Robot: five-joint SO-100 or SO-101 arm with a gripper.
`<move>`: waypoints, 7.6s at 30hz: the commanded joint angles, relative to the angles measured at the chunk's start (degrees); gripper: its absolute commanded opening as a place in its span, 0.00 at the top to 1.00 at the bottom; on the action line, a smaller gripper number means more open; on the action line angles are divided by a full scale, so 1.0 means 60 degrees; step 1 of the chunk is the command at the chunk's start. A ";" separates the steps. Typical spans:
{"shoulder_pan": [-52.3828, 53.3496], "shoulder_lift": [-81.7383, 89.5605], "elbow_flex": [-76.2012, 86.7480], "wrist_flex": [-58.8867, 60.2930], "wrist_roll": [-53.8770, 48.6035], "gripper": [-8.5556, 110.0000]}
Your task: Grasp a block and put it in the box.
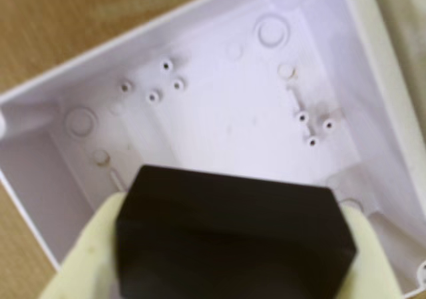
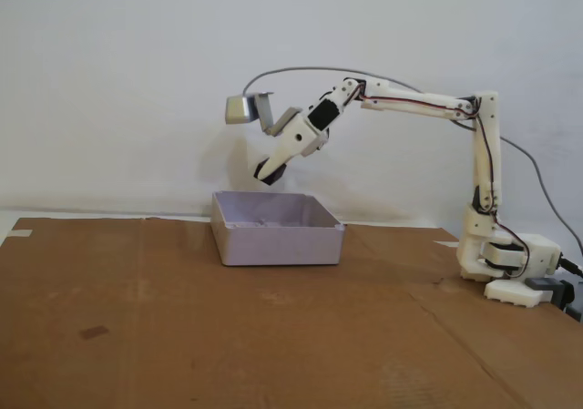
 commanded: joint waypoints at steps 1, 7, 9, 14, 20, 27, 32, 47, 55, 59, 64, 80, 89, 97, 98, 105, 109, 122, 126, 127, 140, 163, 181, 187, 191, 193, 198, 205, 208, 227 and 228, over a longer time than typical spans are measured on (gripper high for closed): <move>-0.0103 0.1655 -0.0029 -0.0059 -0.0103 0.93; -0.0220 0.1655 0.0278 -0.0059 -0.0103 0.93; -0.0278 0.1655 0.0337 -0.0059 -0.0103 0.93; -0.0425 0.1655 0.0454 -0.0059 -0.0103 0.93; -0.0381 0.1655 0.0908 -0.0088 -0.0103 0.93; -0.0278 0.1553 0.1172 -0.0205 -0.0103 0.93; -0.0161 0.1465 0.1421 -0.0220 -0.0088 0.93; -0.0146 0.0850 0.2432 -0.1978 -0.0088 0.93; -0.0132 0.0396 0.2373 -0.2607 -0.0088 0.93; -0.0132 0.0249 0.2432 -0.2813 -0.0088 0.93; -0.0029 0.0059 0.2432 -0.2827 -0.0088 0.93; 0.0264 -0.0454 0.2432 -0.2827 -0.0088 0.93; 0.0205 -0.0732 0.2432 -0.2827 -0.0088 0.93; 0.0161 -0.0879 0.2432 -0.2827 -0.0088 0.93; 0.0161 -0.0908 0.2432 -0.2827 -0.0088 0.93; 0.0161 -0.0923 0.2432 -0.2827 -0.0088 0.93; 0.0161 -0.0923 0.2446 -0.2783 -0.0088 0.93; 0.0132 -0.0938 0.2446 -0.2827 -0.0088 0.66; 0.0132 -0.0923 0.2432 -0.2827 -0.0088 0.63; 0.0132 -0.0923 0.2432 -0.2827 -0.0088 0.62; -0.0059 -0.0864 0.2432 -0.2827 -0.0088 0.57; -0.0161 -0.0278 0.2197 -0.2827 -0.0088 0.57; -0.0278 0.0908 0.2153 -0.2739 -0.0103 0.57; -0.0249 0.1230 0.2153 -0.2739 -0.0103 0.57; -0.0249 0.1465 0.2153 -0.2783 -0.0103 0.57; -0.0264 0.1626 0.2153 -0.2813 -0.0103 0.57; -0.0264 0.2109 0.2139 -0.2813 -0.0103 0.57; -0.0278 0.2856 0.2139 -0.2813 -0.0103 0.57; -0.0293 0.3193 0.2139 -0.2813 -0.0103 0.57; -0.1567 0.4380 0.2153 -0.2827 -0.0103 0.57; -0.1655 0.4380 0.2153 -0.2827 -0.0103 0.57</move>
